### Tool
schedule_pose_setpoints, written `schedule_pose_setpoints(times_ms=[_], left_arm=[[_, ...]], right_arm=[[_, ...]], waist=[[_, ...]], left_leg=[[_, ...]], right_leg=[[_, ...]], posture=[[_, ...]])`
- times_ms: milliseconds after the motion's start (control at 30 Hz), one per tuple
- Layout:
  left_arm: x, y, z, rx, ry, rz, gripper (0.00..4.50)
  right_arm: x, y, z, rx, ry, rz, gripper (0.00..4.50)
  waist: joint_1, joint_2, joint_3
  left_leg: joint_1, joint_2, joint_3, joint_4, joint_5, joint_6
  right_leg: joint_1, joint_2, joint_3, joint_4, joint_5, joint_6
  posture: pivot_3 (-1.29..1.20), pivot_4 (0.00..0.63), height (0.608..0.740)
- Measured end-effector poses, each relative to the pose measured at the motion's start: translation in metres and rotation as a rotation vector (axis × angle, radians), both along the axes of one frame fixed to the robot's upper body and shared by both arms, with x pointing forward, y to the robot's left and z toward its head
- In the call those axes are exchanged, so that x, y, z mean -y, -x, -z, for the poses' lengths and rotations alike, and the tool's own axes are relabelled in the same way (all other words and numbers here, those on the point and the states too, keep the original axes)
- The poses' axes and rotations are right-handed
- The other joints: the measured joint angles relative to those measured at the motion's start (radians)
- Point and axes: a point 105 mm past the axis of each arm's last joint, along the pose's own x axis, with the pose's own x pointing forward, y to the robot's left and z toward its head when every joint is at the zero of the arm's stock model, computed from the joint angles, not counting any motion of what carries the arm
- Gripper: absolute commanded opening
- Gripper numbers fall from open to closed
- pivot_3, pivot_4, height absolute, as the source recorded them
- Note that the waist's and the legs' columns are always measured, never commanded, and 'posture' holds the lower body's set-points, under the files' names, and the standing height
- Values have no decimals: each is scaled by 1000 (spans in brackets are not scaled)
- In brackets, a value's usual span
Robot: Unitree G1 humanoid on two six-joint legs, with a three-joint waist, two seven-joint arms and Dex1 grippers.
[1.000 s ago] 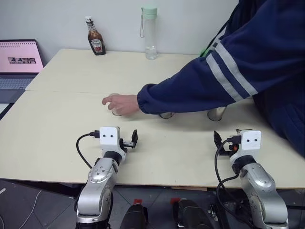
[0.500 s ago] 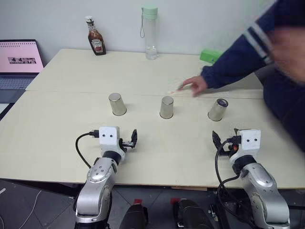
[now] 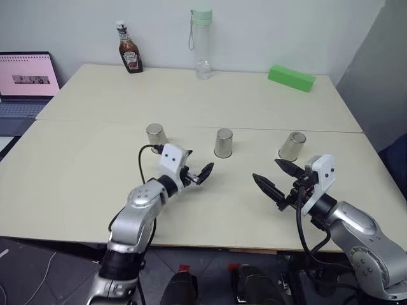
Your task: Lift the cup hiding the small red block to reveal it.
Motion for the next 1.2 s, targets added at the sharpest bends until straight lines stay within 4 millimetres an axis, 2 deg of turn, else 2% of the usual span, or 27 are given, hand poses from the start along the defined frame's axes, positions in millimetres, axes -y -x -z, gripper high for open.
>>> schedule_pose_setpoints(times_ms=[100,300,567,667,867,1033,1200], left_arm=[[15,-15,-8,37,8,23,4493],[35,-39,-5,54,15,37,4493],[56,-59,4,44,7,50,4493],[58,-66,6,58,-11,38,4039],[54,-70,8,72,-3,22,2785],[52,-73,4,86,11,13,2709],[50,-74,-11,136,32,2,2709]], right_arm=[[2,-1,-1,7,9,19,4500],[9,2,4,-6,17,68,4500],[11,4,-7,42,2,123,4500],[11,5,-9,47,3,131,4500],[13,5,-9,44,3,148,4500],[14,5,-6,32,2,162,4500],[14,6,-5,31,2,160,4500]], waist=[[1,0,0],[-1,0,0],[-1,0,0],[-1,0,0],[-1,0,0],[-2,0,0],[-2,0,0]], left_leg=[[0,0,1,0,0,0],[-4,0,0,0,0,0],[-6,0,0,0,0,0],[-6,0,0,0,0,0],[-6,0,0,0,0,0],[-6,0,0,0,0,0],[-6,0,0,0,0,0]], right_leg=[[0,0,1,-1,1,1],[-1,0,0,-4,1,2],[-1,0,0,-7,3,5],[-1,0,0,-8,3,5],[-1,0,0,-8,3,5],[-1,0,0,-8,4,5],[-1,0,0,-7,4,5]], posture=[[0,150,740],[0,150,740],[0,150,740],[0,150,740],[0,150,740],[0,150,740],[0,150,740]])
